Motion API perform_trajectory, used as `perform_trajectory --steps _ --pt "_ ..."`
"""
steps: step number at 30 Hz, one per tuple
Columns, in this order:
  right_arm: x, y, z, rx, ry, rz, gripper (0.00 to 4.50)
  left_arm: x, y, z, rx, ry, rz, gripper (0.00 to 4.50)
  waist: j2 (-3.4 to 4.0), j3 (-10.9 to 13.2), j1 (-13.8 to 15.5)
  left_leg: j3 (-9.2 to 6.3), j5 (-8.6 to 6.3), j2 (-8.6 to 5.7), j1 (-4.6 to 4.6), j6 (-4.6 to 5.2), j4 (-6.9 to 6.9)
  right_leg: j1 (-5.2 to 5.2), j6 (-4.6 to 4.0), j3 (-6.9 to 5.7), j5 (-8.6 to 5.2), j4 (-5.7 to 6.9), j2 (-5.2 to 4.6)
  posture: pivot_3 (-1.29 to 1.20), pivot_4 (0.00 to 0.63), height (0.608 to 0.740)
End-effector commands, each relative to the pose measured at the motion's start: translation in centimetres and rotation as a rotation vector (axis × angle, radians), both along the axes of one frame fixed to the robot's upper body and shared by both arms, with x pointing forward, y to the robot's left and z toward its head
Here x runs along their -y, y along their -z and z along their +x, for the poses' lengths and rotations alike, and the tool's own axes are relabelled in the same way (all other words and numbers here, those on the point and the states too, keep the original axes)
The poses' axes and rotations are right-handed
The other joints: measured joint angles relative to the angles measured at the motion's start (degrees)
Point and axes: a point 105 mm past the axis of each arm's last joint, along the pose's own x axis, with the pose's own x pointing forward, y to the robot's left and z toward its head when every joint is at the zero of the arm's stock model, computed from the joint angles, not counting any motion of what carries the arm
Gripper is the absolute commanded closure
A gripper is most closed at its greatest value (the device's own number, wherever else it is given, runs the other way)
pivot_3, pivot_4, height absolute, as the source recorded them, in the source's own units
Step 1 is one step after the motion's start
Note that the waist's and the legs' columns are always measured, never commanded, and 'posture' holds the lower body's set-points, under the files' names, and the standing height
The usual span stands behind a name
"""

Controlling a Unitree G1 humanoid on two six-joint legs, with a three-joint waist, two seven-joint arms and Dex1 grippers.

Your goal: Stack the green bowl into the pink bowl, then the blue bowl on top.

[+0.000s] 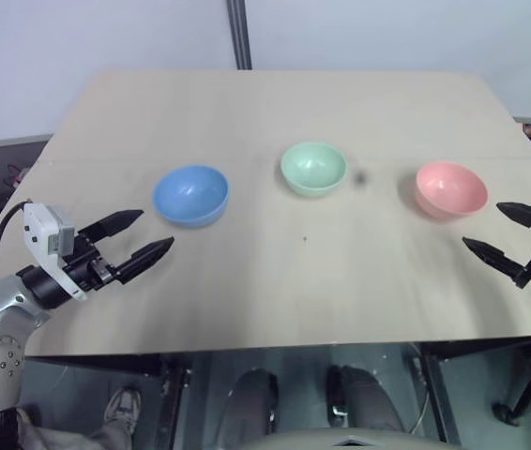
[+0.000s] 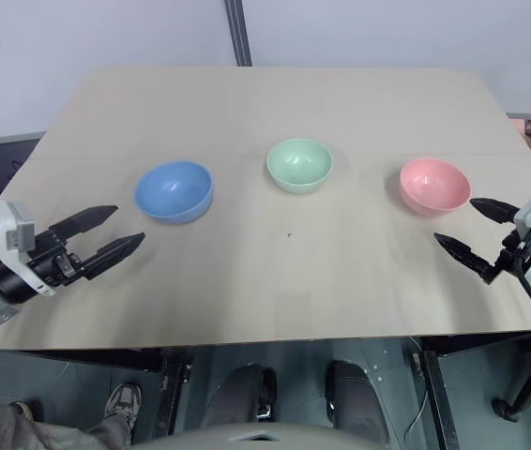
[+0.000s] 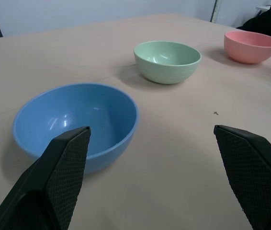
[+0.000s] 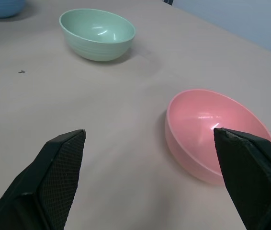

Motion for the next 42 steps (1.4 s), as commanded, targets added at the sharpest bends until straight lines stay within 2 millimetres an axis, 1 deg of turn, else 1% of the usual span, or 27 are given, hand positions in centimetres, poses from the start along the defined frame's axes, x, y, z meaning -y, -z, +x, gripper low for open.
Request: perform_trajectory --steps 1,4,12,15,17,19,21,24,25,27,28,29,30,31,32,35,37,38,40,42 --pt "-0.7 -1.3 0.1 0.055 -0.024 -0.016 0.0 0.7 -0.9 -0.1 0.026 0.025 0.014 0.15 0.0 0.0 0.0 0.0 0.0 0.0 0.0 0.0 0.0 0.0 0.0 0.0 0.0 0.0 0.0 0.0 0.15 0.74" --pt "-1.2 -1.3 0.5 0.064 -0.028 -0.009 0.0 1.1 -1.1 -0.1 0.026 0.034 -0.003 0.15 0.0 0.0 -0.08 0.01 0.0 0.01 0.01 0.0 0.0 0.0 0.0 0.01 0.0 0.0 0.0 0.0 0.15 0.74" --pt "-1.8 -1.1 1.0 0.072 -0.026 0.0 0.0 1.5 -1.3 0.3 0.036 0.045 0.001 0.15 0.0 0.0 0.01 0.0 0.0 -0.01 -0.01 0.0 0.0 0.0 0.0 0.0 0.0 0.0 0.0 0.0 0.15 0.74" --pt "-2.3 -0.6 1.5 0.074 -0.019 -0.024 0.0 2.3 -1.5 0.4 0.05 0.082 -0.005 0.15 0.01 0.0 0.0 0.0 0.0 -0.02 -0.01 0.0 0.0 0.0 0.0 0.0 0.0 0.0 0.0 0.0 0.15 0.74" --pt "-2.3 0.0 2.4 0.073 0.023 -0.055 0.0 3.2 -1.5 0.3 0.061 0.129 0.007 0.15 0.01 0.0 -0.05 0.0 0.0 -0.04 0.0 0.0 0.0 0.0 0.0 0.0 0.01 0.01 0.01 0.0 0.15 0.74" --pt "-2.5 0.8 3.7 0.073 0.084 -0.132 0.0 4.6 -2.0 -0.3 0.09 0.227 -0.014 0.15 0.01 0.0 -0.12 0.01 0.0 -0.06 0.01 0.0 0.01 0.0 0.0 0.01 0.01 0.02 0.01 0.0 0.15 0.74" --pt "-2.7 1.7 5.8 0.051 0.141 -0.145 0.0 6.3 -2.7 -0.9 0.121 0.349 -0.065 0.15 0.01 0.0 -0.18 0.04 0.0 -0.12 0.0 0.0 0.01 -0.01 -0.01 0.02 0.01 0.02 0.02 0.0 0.15 0.74" --pt "-3.2 3.1 8.1 -0.001 0.14 -0.172 0.0 7.4 -3.1 -0.9 0.149 0.425 -0.077 0.15 0.0 0.0 -0.34 0.05 0.01 -0.21 0.0 -0.01 0.12 -0.01 -0.04 0.04 0.04 0.07 0.02 0.0 0.15 0.74" --pt "-3.3 3.4 8.5 -0.012 0.14 -0.182 0.0 7.5 -3.1 -0.8 0.152 0.434 -0.076 0.15 0.01 0.0 -0.29 0.04 0.02 -0.23 0.01 0.0 0.12 0.0 -0.11 0.04 0.08 0.08 0.02 0.0 0.15 0.74" --pt "-2.9 4.8 10.2 -0.06 0.176 -0.181 0.0 8.0 -3.2 -0.5 0.158 0.445 -0.082 0.15 0.0 0.0 -0.2 0.03 0.01 -0.24 0.0 0.0 0.07 0.0 -0.24 0.02 0.14 0.08 0.05 0.0 0.15 0.74" --pt "-2.7 5.2 10.9 -0.072 0.195 -0.181 0.41 8.2 -3.2 -0.4 0.16 0.449 -0.084 0.0 0.01 0.01 -0.17 0.05 0.01 -0.23 -0.02 0.0 0.06 0.0 -0.24 0.01 0.15 0.07 0.08 0.0 0.15 0.74" --pt "-2.6 5.8 11.4 -0.097 0.191 -0.193 0.55 8.2 -3.3 -0.2 0.163 0.445 -0.089 0.0 0.02 0.01 -0.2 0.04 0.01 -0.24 -0.08 0.0 0.06 -0.04 -0.24 0.02 0.15 0.06 0.08 0.0 0.15 0.74" --pt "-2.5 6.1 11.7 -0.108 0.184 -0.208 0.89 8.2 -3.3 -0.2 0.165 0.44 -0.091 0.0 0.03 0.01 -0.19 0.04 0.01 -0.26 -0.14 0.0 0.07 -0.09 -0.23 0.06 0.17 0.05 0.07 0.0 0.15 0.74" --pt "-2.2 6.1 12.1 -0.105 0.187 -0.225 1.35 8.2 -3.2 -0.2 0.165 0.433 -0.093 0.0 0.03 0.01 -0.18 0.04 0.02 -0.29 -0.19 0.0 0.07 -0.12 -0.18 0.09 0.2 0.05 0.06 0.0 0.15 0.74" --pt "-2.1 6.0 12.3 -0.104 0.189 -0.231 1.69 8.1 -3.2 -0.2 0.166 0.425 -0.095 0.0 0.03 0.01 -0.19 0.04 0.01 -0.29 -0.19 0.0 0.07 -0.12 -0.04 0.1 0.28 0.04 0.06 0.0 0.15 0.74" --pt "-1.4 5.4 12.9 -0.087 0.201 -0.254 3.28 7.8 -3.1 -0.2 0.167 0.4 -0.101 0.0 0.03 0.02 -0.25 0.05 0.01 -0.28 -0.22 0.0 0.06 -0.13 -0.02 0.14 0.28 -0.02 0.05 0.0 0.15 0.74" --pt "-1.2 5.0 13.1 -0.068 0.199 -0.272 4.18 7.8 -3.0 -0.3 0.164 0.391 -0.105 0.0 0.03 0.01 -0.36 0.06 0.0 -0.27 -0.22 0.02 0.05 -0.14 -0.02 0.14 0.28 -0.04 0.05 0.0 0.15 0.74" --pt "-1.2 4.7 13.2 -0.055 0.198 -0.272 4.45 7.8 -2.9 -0.4 0.162 0.388 -0.105 0.0 0.01 0.01 -0.49 0.08 0.0 -0.27 -0.2 0.02 0.05 -0.13 -0.01 0.16 0.29 -0.04 0.04 0.0 0.15 0.74" --pt "-1.3 4.2 13.3 -0.034 0.195 -0.272 4.45 7.8 -2.7 -0.4 0.16 0.383 -0.104 0.0 -0.01 -0.01 -0.54 0.04 0.0 -0.26 -0.19 0.03 0.06 -0.11 -0.02 0.11 0.28 -0.04 0.04 0.0 0.15 0.74" --pt "-1.9 3.5 13.2 -0.005 0.17 -0.281 4.45 7.7 -2.7 -0.4 0.157 0.376 -0.105 0.0 0.05 0.04 -0.61 0.04 -0.01 -0.26 -0.18 0.03 0.05 -0.12 -0.02 0.11 0.28 0.0 0.04 0.0 0.15 0.74"
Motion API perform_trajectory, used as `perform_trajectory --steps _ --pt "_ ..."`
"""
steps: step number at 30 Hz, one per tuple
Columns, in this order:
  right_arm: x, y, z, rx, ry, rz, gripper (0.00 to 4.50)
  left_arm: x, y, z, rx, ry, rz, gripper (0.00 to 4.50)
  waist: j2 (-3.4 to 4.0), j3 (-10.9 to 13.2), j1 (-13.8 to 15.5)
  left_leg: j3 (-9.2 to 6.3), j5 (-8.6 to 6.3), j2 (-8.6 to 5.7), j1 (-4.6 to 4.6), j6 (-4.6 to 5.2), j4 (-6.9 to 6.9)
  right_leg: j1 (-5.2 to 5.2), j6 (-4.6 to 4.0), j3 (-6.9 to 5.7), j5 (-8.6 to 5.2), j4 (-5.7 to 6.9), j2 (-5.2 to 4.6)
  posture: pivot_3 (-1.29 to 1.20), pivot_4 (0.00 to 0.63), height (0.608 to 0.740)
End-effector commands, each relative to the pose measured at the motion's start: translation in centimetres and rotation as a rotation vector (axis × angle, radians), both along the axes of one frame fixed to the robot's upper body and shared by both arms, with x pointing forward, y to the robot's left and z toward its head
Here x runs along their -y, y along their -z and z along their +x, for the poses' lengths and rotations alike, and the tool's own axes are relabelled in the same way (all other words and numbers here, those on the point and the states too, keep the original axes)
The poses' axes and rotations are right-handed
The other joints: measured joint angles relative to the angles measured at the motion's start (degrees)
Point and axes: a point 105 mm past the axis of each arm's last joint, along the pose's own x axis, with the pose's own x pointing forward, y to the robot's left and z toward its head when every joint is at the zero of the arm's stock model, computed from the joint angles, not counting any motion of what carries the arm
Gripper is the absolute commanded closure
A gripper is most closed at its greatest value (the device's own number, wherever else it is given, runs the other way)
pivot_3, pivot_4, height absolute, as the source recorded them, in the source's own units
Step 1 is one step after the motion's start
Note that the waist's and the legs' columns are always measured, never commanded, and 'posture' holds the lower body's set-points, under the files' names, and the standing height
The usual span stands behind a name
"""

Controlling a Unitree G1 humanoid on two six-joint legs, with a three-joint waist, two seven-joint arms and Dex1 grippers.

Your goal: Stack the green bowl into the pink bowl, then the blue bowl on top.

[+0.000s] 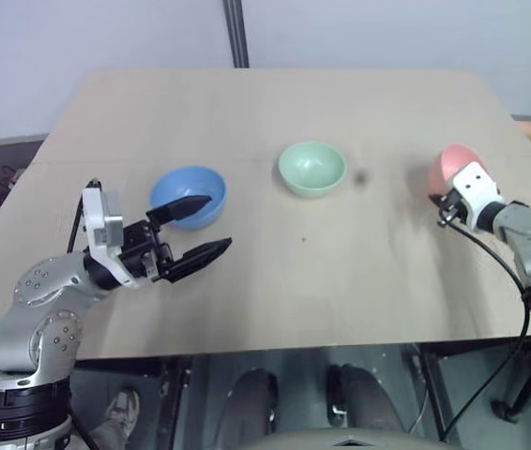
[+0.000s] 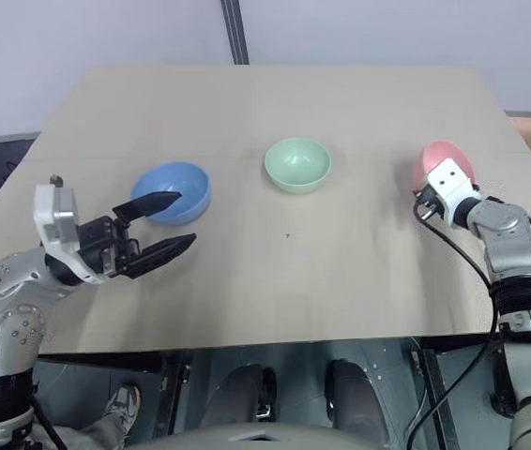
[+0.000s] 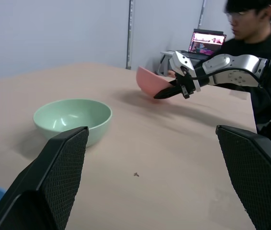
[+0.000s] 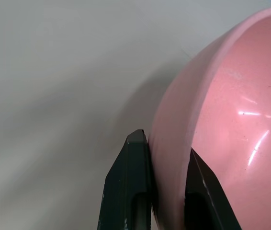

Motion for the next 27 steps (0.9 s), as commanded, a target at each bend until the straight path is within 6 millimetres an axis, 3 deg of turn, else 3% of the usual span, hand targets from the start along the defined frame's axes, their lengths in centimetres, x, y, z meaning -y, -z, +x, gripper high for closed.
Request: perform_trajectory --steps 1,4,10,13,16,17,18,20,23,27 --pt "-2.1 -2.6 -0.5 0.092 -0.113 -0.016 4.45 -0.3 -0.8 -0.2 0.053 -0.033 -0.002 0.0 0.08 0.05 -0.09 0.0 0.0 0.0 0.0 0.0 0.0 -0.01 0.0 0.0 0.0 0.02 0.0 0.0 0.15 0.74" --pt "-8.5 -3.4 -4.6 0.047 -0.405 0.06 4.45 -1.4 0.2 0.3 0.034 -0.115 0.01 0.0 0.14 0.07 -0.33 -0.04 0.0 0.03 0.0 0.0 -0.05 -0.03 0.01 -0.01 0.0 0.06 0.01 0.0 0.15 0.74" --pt "-16.1 0.5 -10.9 -0.074 -0.679 -0.046 4.45 -2.0 1.3 0.8 0.022 -0.173 0.022 0.0 0.14 0.07 -0.73 -0.06 0.0 0.28 0.01 -0.02 -0.07 -0.04 0.02 -0.09 -0.01 0.04 0.06 0.0 0.15 0.74" --pt "-17.9 2.8 -12.0 -0.159 -0.724 -0.103 4.45 -2.0 1.4 1.0 0.023 -0.174 0.027 0.0 0.11 0.05 -0.79 -0.01 0.0 0.24 0.02 -0.01 0.04 -0.03 -0.14 -0.08 -0.13 0.06 -0.01 0.0 0.15 0.74" --pt "-18.3 4.3 -11.5 -0.196 -0.723 -0.198 4.45 -1.6 1.5 1.2 0.025 -0.165 0.025 0.0 -0.25 -0.17 -0.95 0.01 0.01 0.25 0.21 -0.02 0.1 0.1 0.0 -0.09 -0.23 0.11 -0.01 0.0 0.15 0.74" --pt "-18.4 4.1 -11.0 -0.187 -0.71 -0.201 4.45 -1.5 1.5 1.2 0.024 -0.162 0.024 0.0 -0.35 -0.23 -1.03 0.01 0.01 0.27 0.31 -0.03 0.1 0.17 0.0 -0.11 -0.24 0.11 -0.01 0.0 0.15 0.74" --pt "-18.4 3.7 -10.7 -0.178 -0.698 -0.196 3.65 -1.4 1.6 1.2 0.024 -0.16 0.023 0.0 -0.38 -0.25 -0.96 0.02 0.01 0.3 0.44 -0.03 0.1 0.26 -0.01 -0.11 -0.24 0.12 0.02 0.0 0.15 0.74" --pt "-18.4 3.0 -10.4 -0.16 -0.684 -0.185 2.87 -1.3 1.6 1.2 0.021 -0.158 0.021 0.0 -0.28 -0.19 -0.85 -0.02 0.01 0.34 0.5 -0.04 0.08 0.32 -0.03 -0.16 -0.24 0.13 0.05 0.0 0.15 0.74" --pt "-18.6 -0.3 -11.0 -0.115 -0.681 -0.08 1.57 -1.2 1.7 1.2 0.017 -0.156 0.018 0.0 -0.26 -0.18 -0.76 -0.05 0.02 0.35 0.39 -0.05 0.06 0.23 -0.26 -0.15 -0.12 0.17 0.04 0.0 0.15 0.74" --pt "-20.0 -4.5 -12.9 -0.148 -0.784 0.104 1.57 -1.2 1.8 1.3 0.013 -0.159 0.015 0.0 -0.26 -0.17 -0.85 -0.05 0.01 0.33 0.01 -0.05 0.06 -0.04 -0.22 -0.15 -0.07 0.1 0.0 0.0 0.15 0.74"
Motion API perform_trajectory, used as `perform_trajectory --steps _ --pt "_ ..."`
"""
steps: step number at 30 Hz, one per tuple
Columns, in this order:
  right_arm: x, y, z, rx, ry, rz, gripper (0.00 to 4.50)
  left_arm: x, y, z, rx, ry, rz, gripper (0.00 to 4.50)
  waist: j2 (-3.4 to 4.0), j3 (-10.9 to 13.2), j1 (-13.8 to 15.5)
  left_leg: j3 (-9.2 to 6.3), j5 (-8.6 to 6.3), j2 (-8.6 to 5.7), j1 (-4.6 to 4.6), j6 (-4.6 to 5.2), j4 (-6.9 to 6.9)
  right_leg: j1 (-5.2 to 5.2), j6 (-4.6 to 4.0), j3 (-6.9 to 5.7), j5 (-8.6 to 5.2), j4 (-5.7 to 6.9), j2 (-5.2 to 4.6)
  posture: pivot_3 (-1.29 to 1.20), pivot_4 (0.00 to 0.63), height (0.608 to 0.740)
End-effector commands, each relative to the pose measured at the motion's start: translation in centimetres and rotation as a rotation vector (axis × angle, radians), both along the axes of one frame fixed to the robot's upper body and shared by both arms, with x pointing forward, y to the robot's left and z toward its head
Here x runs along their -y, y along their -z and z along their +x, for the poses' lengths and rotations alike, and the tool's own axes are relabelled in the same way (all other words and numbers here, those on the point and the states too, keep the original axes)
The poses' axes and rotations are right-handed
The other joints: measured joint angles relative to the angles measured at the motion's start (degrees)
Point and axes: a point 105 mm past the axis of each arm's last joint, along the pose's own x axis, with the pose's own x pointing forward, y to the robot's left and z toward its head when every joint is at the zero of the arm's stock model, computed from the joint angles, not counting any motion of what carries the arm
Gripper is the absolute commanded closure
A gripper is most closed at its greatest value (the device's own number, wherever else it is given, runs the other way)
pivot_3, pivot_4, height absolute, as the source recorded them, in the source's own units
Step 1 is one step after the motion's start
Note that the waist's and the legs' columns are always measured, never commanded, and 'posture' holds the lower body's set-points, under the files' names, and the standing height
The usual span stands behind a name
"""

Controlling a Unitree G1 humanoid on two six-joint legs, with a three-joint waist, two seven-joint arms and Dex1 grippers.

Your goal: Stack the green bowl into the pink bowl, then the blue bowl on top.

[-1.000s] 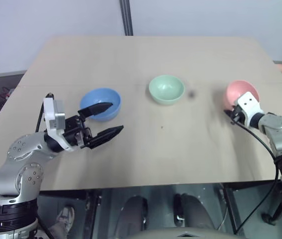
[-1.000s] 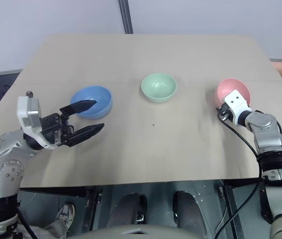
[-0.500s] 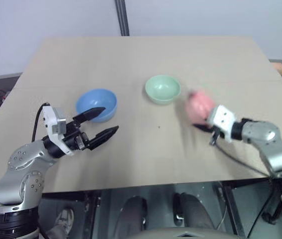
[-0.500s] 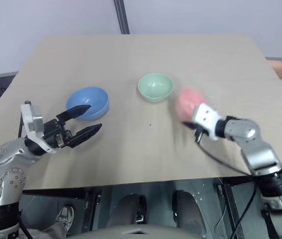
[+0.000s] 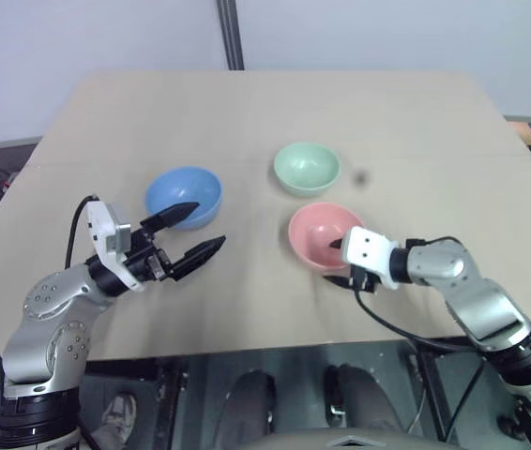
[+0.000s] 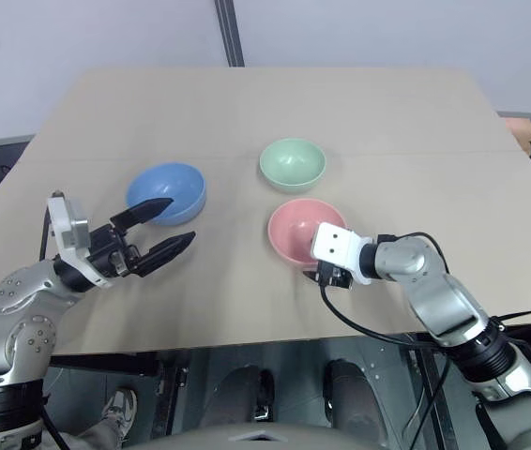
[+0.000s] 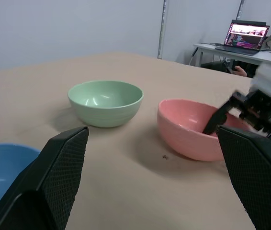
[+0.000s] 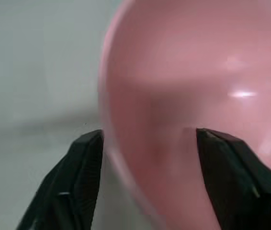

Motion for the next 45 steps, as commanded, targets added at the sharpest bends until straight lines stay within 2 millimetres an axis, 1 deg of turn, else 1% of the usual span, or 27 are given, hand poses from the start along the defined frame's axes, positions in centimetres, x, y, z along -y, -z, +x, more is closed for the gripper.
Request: perform_trajectory --steps 1,3,4,5,6,8,9,10,12,14,17,21,30,33,34,35,37,38,42,44,45 --pt "-1.3 -4.8 -1.2 -0.005 -0.087 0.135 1.57 0.1 -0.3 0.0 0.021 0.001 0.007 0.0 0.02 0.02 -0.2 0.02 0.0 0.01 0.0 0.0 0.0 0.0 -0.02 0.01 -0.01 -0.01 0.0 0.0 0.15 0.74" --pt "-2.0 -6.8 0.6 0.057 -0.061 0.167 1.57 0.2 -0.1 0.0 0.017 0.009 0.01 0.0 0.03 0.03 -0.22 0.03 -0.01 0.0 0.02 0.01 -0.01 -0.01 -0.03 0.0 -0.02 -0.01 0.0 0.0 0.15 0.74" --pt "-2.2 -7.4 1.3 0.076 -0.044 0.177 1.57 0.3 -0.1 0.1 0.016 0.01 0.01 0.0 0.02 0.03 -0.18 0.01 -0.01 0.0 0.01 0.01 -0.01 -0.01 -0.03 -0.02 -0.02 -0.01 0.0 0.0 0.15 0.74" --pt "-2.4 -8.0 2.7 0.106 -0.003 0.191 1.57 0.3 -0.1 0.1 0.018 0.009 0.007 0.0 0.03 0.03 -0.18 -0.01 -0.01 -0.03 0.06 0.01 -0.01 0.01 -0.04 -0.05 -0.03 0.0 0.0 0.0 0.15 0.74" --pt "-2.6 -8.4 4.7 0.16 0.057 0.182 1.57 0.3 -0.2 0.2 0.021 0.006 0.004 0.0 0.03 0.03 -0.2 0.0 0.0 -0.04 0.05 0.01 -0.01 0.0 -0.04 -0.05 -0.03 0.0 0.0 0.0 0.15 0.74" --pt "-3.6 -8.4 9.0 0.201 0.169 0.186 1.57 0.3 -0.1 0.2 0.025 -0.007 -0.004 0.0 0.03 0.03 -0.49 0.03 0.01 -0.17 0.09 0.0 0.0 0.01 -0.08 -0.03 -0.01 0.06 0.02 0.0 0.15 0.74" --pt "-4.2 -8.2 10.3 0.204 0.194 0.18 1.57 0.3 -0.1 0.1 0.025 -0.011 -0.004 0.0 0.03 0.03 -0.62 0.09 0.02 -0.18 0.13 -0.01 0.0 0.0 -0.15 0.03 0.04 0.09 0.03 0.0 0.15 0.74" --pt "-4.7 -7.9 11.1 0.196 0.203 0.177 1.57 0.2 0.0 -0.1 0.024 -0.015 -0.006 0.0 0.03 0.03 -0.57 0.1 0.05 -0.17 0.14 -0.04 0.0 -0.01 -0.19 0.05 0.07 0.1 0.07 0.0 0.15 0.74" --pt "-5.5 -7.7 12.1 0.179 0.2 0.178 1.57 0.2 0.0 -0.3 0.023 -0.021 -0.007 0.0 0.04 0.03 -0.26 0.08 0.07 -0.16 0.08 -0.08 -0.05 -0.02 -0.21 -0.02 0.08 0.12 0.1 0.0 0.15 0.74" --pt "-6.2 -7.6 12.5 0.172 0.179 0.17 1.57 0.2 0.0 -0.6 0.021 -0.028 -0.009 0.0 0.07 0.06 -0.07 0.06 0.15 -0.16 -0.15 -0.24 -0.14 -0.14 -0.03 -0.07 0.19 0.08 0.07 0.0 0.15 0.74" --pt "-6.9 -7.7 12.9 0.15 0.148 0.163 1.57 0.1 0.1 -1.0 0.019 -0.045 -0.009 0.0 0.11 0.08 -0.31 0.05 0.19 -0.18 -0.43 -0.32 -0.15 -0.42 0.01 0.0 0.21 -0.04 -0.01 0.0 0.15 0.74" --pt "-7.4 -7.5 12.9 0.11 0.117 0.153 1.57 0.0 0.1 -1.5 0.019 -0.065 -0.011 0.0 0.11 0.08 -0.42 0.05 0.13 -0.11 -0.49 -0.24 -0.17 -0.43 0.02 -0.03 0.21 -0.14 -0.08 0.0 0.15 0.74" --pt "-8.3 -4.9 12.9 0.0 0.076 0.08 1.57 0.6 0.0 -2.9 0.04 -0.021 0.018 0.0 0.15 0.11 -0.43 0.02 0.02 -0.09 -0.36 -0.04 -0.16 -0.38 0.02 -0.09 0.21 -0.03 -0.06 0.0 0.15 0.74" --pt "-7.9 -4.0 14.0 0.001 0.131 0.056 2.36 0.6 -0.1 -2.9 0.047 -0.019 0.021 0.0 0.17 0.12 -0.56 0.07 0.03 -0.12 -0.25 -0.06 -0.16 -0.34 0.01 -0.03 0.21 0.07 -0.03 0.0 0.15 0.74" --pt "-7.8 -3.9 14.2 0.003 0.139 0.055 2.9 0.6 -0.1 -3.0 0.048 -0.021 0.021 0.0 0.17 0.12 -0.59 0.08 0.04 -0.14 -0.22 -0.07 -0.16 -0.34 0.01 -0.02 0.2 0.09 -0.01 0.0 0.15 0.74" --pt "-7.7 -4.1 14.3 0.007 0.142 0.058 3.27 0.6 -0.1 -3.0 0.049 -0.022 0.019 0.0 0.17 0.12 -0.6 0.07 0.05 -0.15 -0.22 -0.1 -0.17 -0.34 0.0 -0.03 0.2 0.1 0.0 0.0 0.15 0.74" --pt "-7.7 -4.4 14.5 0.016 0.137 0.063 4.27 0.5 -0.1 -3.0 0.047 -0.03 0.012 0.0 0.18 0.13 -0.59 0.06 0.06 -0.13 -0.23 -0.12 -0.17 -0.34 -0.01 -0.03 0.2 0.1 0.01 0.0 0.15 0.74" --pt "-7.7 -4.5 14.5 0.021 0.135 0.062 4.44 0.5 -0.1 -3.0 0.047 -0.034 0.008 0.0 0.19 0.13 -0.6 0.06 0.08 -0.12 -0.23 -0.14 -0.17 -0.34 -0.01 -0.03 0.2 0.1 0.01 0.0 0.15 0.74" --pt "-7.4 -5.3 14.8 0.082 0.126 0.045 4.44 0.5 0.0 -2.9 0.045 -0.038 0.003 0.0 0.21 0.14 -0.61 0.1 0.12 -0.05 -0.23 -0.21 -0.18 -0.34 0.0 0.0 0.2 0.08 0.0 0.0 0.15 0.74" --pt "-7.0 -6.7 14.8 0.136 0.107 0.048 4.44 0.5 0.0 -2.8 0.044 -0.04 0.002 0.0 0.26 0.18 -0.57 0.09 0.12 -0.04 -0.25 -0.21 -0.18 -0.35 0.0 0.0 0.2 0.07 0.0 0.0 0.15 0.74" --pt "-7.0 -7.9 14.5 0.153 0.084 0.075 4.44 0.5 0.0 -2.7 0.043 -0.046 0.0 0.0 0.29 0.2 -0.5 0.08 0.12 -0.04 -0.26 -0.21 -0.18 -0.35 0.0 -0.01 0.2 0.06 -0.01 0.0 0.15 0.74"
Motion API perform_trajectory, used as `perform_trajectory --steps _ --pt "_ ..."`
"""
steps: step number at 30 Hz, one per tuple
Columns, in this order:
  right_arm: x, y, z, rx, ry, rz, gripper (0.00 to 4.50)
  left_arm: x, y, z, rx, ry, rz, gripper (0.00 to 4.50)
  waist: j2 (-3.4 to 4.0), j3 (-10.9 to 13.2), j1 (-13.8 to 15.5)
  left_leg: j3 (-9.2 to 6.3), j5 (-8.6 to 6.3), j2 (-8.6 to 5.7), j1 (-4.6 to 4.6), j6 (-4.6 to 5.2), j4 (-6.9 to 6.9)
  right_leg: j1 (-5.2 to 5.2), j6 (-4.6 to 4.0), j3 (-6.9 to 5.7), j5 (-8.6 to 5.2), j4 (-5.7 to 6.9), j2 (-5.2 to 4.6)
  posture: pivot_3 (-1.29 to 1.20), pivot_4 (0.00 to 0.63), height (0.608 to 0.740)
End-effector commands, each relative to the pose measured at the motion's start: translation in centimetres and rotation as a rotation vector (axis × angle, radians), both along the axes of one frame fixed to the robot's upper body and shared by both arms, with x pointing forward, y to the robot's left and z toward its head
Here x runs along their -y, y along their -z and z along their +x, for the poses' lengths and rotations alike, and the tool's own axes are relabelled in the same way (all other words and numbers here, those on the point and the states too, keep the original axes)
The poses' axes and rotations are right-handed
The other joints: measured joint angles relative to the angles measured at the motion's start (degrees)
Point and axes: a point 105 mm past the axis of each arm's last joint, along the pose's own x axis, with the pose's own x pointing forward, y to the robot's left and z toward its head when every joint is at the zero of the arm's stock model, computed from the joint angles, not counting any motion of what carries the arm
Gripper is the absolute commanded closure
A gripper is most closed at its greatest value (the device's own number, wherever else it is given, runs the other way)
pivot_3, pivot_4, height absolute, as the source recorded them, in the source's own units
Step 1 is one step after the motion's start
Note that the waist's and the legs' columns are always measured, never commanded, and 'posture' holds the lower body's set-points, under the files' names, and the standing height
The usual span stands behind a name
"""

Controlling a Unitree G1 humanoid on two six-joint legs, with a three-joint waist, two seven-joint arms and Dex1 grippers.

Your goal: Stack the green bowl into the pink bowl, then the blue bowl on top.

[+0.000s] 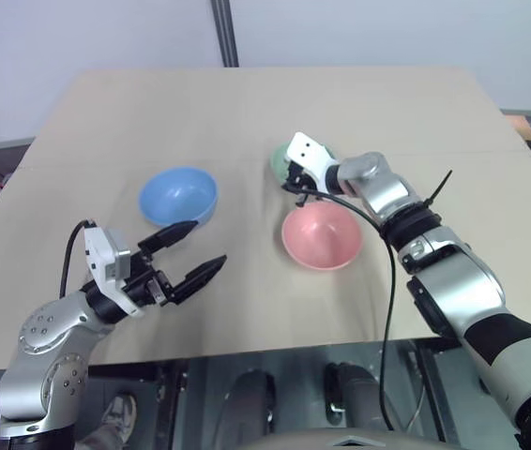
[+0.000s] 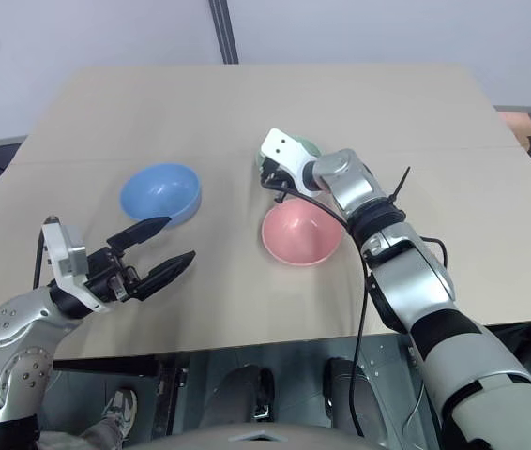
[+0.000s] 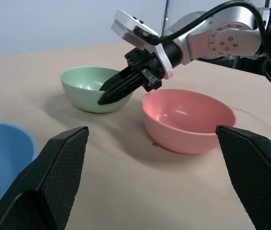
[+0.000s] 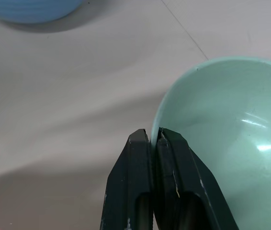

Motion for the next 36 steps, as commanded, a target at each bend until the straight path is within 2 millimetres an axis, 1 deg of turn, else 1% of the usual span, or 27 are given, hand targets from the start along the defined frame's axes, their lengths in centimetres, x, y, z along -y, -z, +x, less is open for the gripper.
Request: perform_trajectory --steps 1,3,6,8,9,11,13,14,16,17,19,20,21,22,23,24,25,28,29,30,31,32,33,34,36 --pt "-0.2 -5.9 -0.6 0.151 -0.083 0.081 4.44 0.1 -1.1 -0.2 0.055 -0.006 0.003 0.0 0.12 0.13 0.18 -0.02 0.0 0.0 -0.01 0.0 0.0 0.0 0.0 -0.01 0.0 -0.01 -0.01 0.0 0.15 0.74" --pt "0.5 -7.3 -2.5 0.159 -0.155 0.1 4.44 0.0 -1.1 0.1 0.055 -0.018 0.0 0.0 0.19 0.18 0.32 -0.03 0.0 0.0 -0.07 0.0 0.01 -0.04 0.01 -0.01 0.01 -0.02 -0.03 0.0 0.15 0.74" --pt "2.2 -7.7 -5.9 0.151 -0.226 0.091 4.44 -0.2 -1.2 0.5 0.054 -0.032 -0.02 0.0 0.16 0.16 0.68 -0.15 0.0 0.03 -0.1 0.0 0.0 -0.02 0.01 -0.1 0.0 -0.04 -0.04 0.0 0.15 0.74" --pt "3.8 -7.1 -8.7 0.127 -0.243 0.086 4.44 -0.1 -1.1 0.8 0.053 -0.032 -0.023 0.0 0.15 0.15 0.8 -0.18 -0.01 0.04 -0.12 0.0 -0.01 0.02 0.01 -0.16 0.0 -0.11 -0.04 0.0 0.15 0.74" --pt "4.2 -6.8 -9.5 0.116 -0.241 0.081 4.44 -0.1 -1.1 0.9 0.053 -0.032 -0.022 0.0 0.15 0.15 0.76 -0.21 -0.02 0.03 -0.18 0.02 -0.03 0.02 0.02 -0.21 0.0 -0.17 -0.06 0.0 0.15 0.74" --pt "5.5 -5.3 -12.1 0.049 -0.252 0.044 4.44 0.0 -1.0 1.2 0.054 -0.026 -0.023 0.0 0.21 0.19 0.7 -0.14 -0.04 0.0 -0.18 0.06 -0.02 0.0 0.03 -0.16 0.01 -0.18 -0.08 0.0 0.15 0.74" --pt "5.9 -4.1 -14.5 -0.008 -0.267 0.023 4.44 0.0 -1.1 1.7 0.058 -0.019 -0.022 0.0 0.2 0.19 0.65 -0.15 -0.1 -0.03 -0.17 0.17 0.0 -0.01 0.03 -0.18 0.0 -0.17 -0.11 0.0 0.15 0.74" --pt "5.7 -3.6 -15.1 -0.026 -0.272 0.018 4.44 0.0 -1.1 1.9 0.061 -0.017 -0.016 0.0 0.2 0.19 0.4 -0.15 -0.11 -0.03 -0.15 0.18 0.0 0.0 0.04 -0.18 0.0 -0.16 -0.1 0.0 0.15 0.74" --pt "5.5 -2.6 -15.1 -0.038 -0.263 -0.01 4.44 0.0 -1.1 2.4 0.072 -0.015 -0.004 0.0 0.19 0.2 -0.02 -0.08 -0.11 -0.09 -0.04 0.18 0.0 0.02 0.05 -0.11 -0.01 -0.16 0.01 0.0 0.15 0.74" --pt "5.4 -2.1 -14.6 -0.03 -0.241 -0.02 3.92 0.0 -1.3 2.6 0.076 -0.014 -0.005 0.0 0.19 0.2 -0.05 -0.04 -0.11 -0.06 0.06 0.18 0.0 0.05 0.06 -0.03 -0.02 -0.13 0.1 0.0 0.15 0.74" --pt "5.2 -1.5 -14.2 -0.017 -0.219 -0.034 3.44 0.0 -1.5 2.8 0.08 -0.014 -0.008 0.0 0.17 0.19 0.07 -0.08 -0.03 0.0 0.26 0.06 0.02 0.21 -0.02 -0.04 -0.24 -0.06 0.19 0.0 0.15 0.74" --pt "5.1 -1.3 -14.2 -0.017 -0.218 -0.033 2.59 -0.1 -1.6 2.9 0.083 -0.015 -0.006 0.0 0.17 0.19 0.35 -0.1 0.01 0.02 0.28 0.01 0.03 0.23 -0.02 -0.05 -0.24 -0.04 0.2 0.0 0.15 0.74" --pt "4.8 -2.0 -14.1 0.016 -0.195 0.003 2.07 -0.3 -1.7 3.3 0.077 -0.041 0.002 0.0 0.17 0.19 0.36 -0.13 0.06 0.06 0.27 -0.06 0.04 0.22 -0.18 -0.04 -0.15 0.03 0.25 0.0 0.15 0.74" --pt "4.7 -2.5 -14.1 0.042 -0.181 0.031 2.0 -0.6 -1.7 3.6 0.076 -0.068 0.013 0.0 0.17 0.19 0.39 -0.13 0.06 0.06 0.27 -0.06 0.04 0.22 -0.23 -0.04 -0.12 0.03 0.25 0.0 0.15 0.74" --pt "4.7 -3.1 -14.3 0.06 -0.185 0.054 1.6 -0.9 -1.7 4.0 0.076 -0.112 0.039 0.0 0.15 0.18 0.42 -0.13 0.06 0.05 0.26 -0.06 0.04 0.22 -0.25 -0.03 -0.1 0.03 0.24 0.0 0.15 0.74" --pt "4.7 -3.6 -14.6 0.071 -0.189 0.076 1.6 -1.2 -1.6 4.5 0.069 -0.157 0.063 0.0 0.15 0.18 0.46 -0.15 0.06 0.05 0.22 -0.06 0.04 0.21 -0.24 -0.04 -0.1 0.02 0.25 0.0 0.15 0.74" --pt "4.8 -4.2 -14.7 0.088 -0.187 0.099 1.6 -1.6 -1.5 4.9 0.082 -0.227 0.115 0.0 0.15 0.18 0.48 -0.14 0.06 0.04 0.14 -0.06 0.03 0.13 -0.09 -0.01 0.0 0.02 0.26 0.0 0.15 0.74" --pt "4.8 -5.6 -15.4 0.152 -0.217 0.171 1.6 -3.3 -1.1 6.2 0.107 -0.43 0.288 0.0 0.14 0.18 0.52 -0.13 0.05 0.03 0.09 -0.05 0.02 0.13 -0.05 0.01 0.03 -0.07 0.25 0.0 0.15 0.74" --pt "4.8 -6.0 -15.7 0.163 -0.218 0.201 1.6 -3.7 -1.0 6.4 0.099 -0.464 0.342 0.0 0.12 0.17 0.52 -0.12 0.05 0.03 0.07 -0.05 0.02 0.13 -0.04 0.01 0.03 -0.11 0.25 0.0 0.15 0.74" --pt "4.9 -6.3 -15.9 0.182 -0.225 0.222 1.6 -3.6 -1.0 6.5 0.073 -0.457 0.367 0.0 0.11 0.17 0.51 -0.11 0.04 0.03 0.07 -0.04 0.02 0.14 -0.04 0.01 0.03 -0.14 0.25 0.0 0.15 0.74" --pt "5.1 -6.4 -16.0 0.2 -0.216 0.235 1.6 -3.6 -0.5 6.9 0.042 -0.447 0.492 0.0 0.1 0.18 0.57 -0.11 0.04 0.03 0.06 -0.04 0.0 0.13 -0.04 0.01 0.03 -0.14 0.25 0.0 0.15 0.74" --pt "5.2 -6.3 -16.0 0.213 -0.21 0.242 1.6 -3.8 -0.2 7.1 0.02 -0.443 0.581 0.0 0.08 0.18 0.64 -0.11 0.04 0.04 0.06 -0.04 -0.01 0.13 -0.05 0.0 0.03 -0.13 0.25 0.0 0.15 0.74" --pt "5.4 -6.2 -16.0 0.229 -0.205 0.239 1.6 -3.5 -0.3 7.4 0.044 -0.417 0.665 0.0 0.09 0.19 0.66 -0.14 0.04 0.04 0.05 -0.05 -0.02 0.12 -0.04 -0.07 0.02 -0.15 0.26 0.0 0.15 0.74" --pt "5.4 -6.1 -16.0 0.238 -0.201 0.237 1.6 -3.4 -0.4 7.5 0.065 -0.4 0.718 0.0 0.09 0.2 0.74 -0.14 0.04 0.04 0.05 -0.05 -0.03 0.12 -0.04 -0.08 0.01 -0.13 0.25 0.0 0.15 0.74" --pt "5.7 -6.0 -15.7 0.261 -0.177 0.265 1.6 -2.8 -0.5 7.8 0.036 -0.354 0.745 0.0 0.09 0.2 0.67 -0.1 0.04 0.03 0.08 -0.05 -0.03 0.12 -0.23 -0.04 -0.11 -0.12 0.24 0.0 0.15 0.74"
